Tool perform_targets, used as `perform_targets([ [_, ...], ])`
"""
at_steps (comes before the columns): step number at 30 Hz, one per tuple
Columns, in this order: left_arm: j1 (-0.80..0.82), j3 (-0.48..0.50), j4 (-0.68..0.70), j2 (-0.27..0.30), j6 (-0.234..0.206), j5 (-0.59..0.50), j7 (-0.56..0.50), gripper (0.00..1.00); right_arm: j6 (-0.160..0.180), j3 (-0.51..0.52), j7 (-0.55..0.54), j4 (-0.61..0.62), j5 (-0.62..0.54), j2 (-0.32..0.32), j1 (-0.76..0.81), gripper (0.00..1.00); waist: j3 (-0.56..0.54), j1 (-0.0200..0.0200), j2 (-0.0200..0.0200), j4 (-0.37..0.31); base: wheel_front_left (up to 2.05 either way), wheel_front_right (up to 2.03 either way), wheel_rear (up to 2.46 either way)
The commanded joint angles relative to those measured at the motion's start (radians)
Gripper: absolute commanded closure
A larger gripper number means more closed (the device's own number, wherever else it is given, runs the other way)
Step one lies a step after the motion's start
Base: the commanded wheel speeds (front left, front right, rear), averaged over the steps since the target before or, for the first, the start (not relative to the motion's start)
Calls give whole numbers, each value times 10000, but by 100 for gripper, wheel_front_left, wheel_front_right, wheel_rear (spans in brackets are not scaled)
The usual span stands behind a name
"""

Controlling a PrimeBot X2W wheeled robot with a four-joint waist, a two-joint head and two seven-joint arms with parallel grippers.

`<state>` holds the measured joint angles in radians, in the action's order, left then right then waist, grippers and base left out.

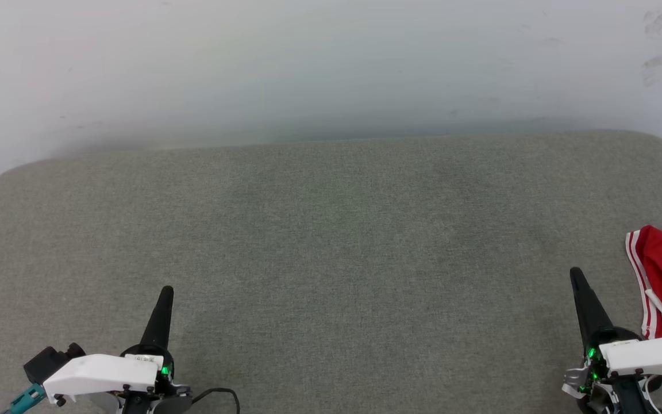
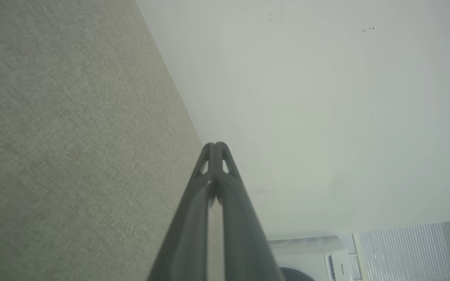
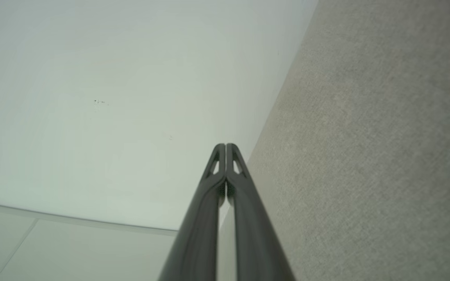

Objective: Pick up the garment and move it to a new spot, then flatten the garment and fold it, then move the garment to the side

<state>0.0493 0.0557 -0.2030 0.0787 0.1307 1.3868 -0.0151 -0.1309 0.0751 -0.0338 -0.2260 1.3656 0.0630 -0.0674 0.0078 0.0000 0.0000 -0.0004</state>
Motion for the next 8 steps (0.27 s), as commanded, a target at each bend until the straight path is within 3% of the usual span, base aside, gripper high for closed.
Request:
perform_targets([
  [1, 224, 52, -12, 9, -1, 201, -62, 100, 2, 28, -43, 29, 230, 37, -238, 100, -2, 0, 0, 1, 0, 0, 0],
  [8, 299, 91, -103, -6, -1, 745, -220, 100, 2, 76, -197, -25, 786, 25, -275, 100, -11, 0, 0, 1, 0, 0, 0],
])
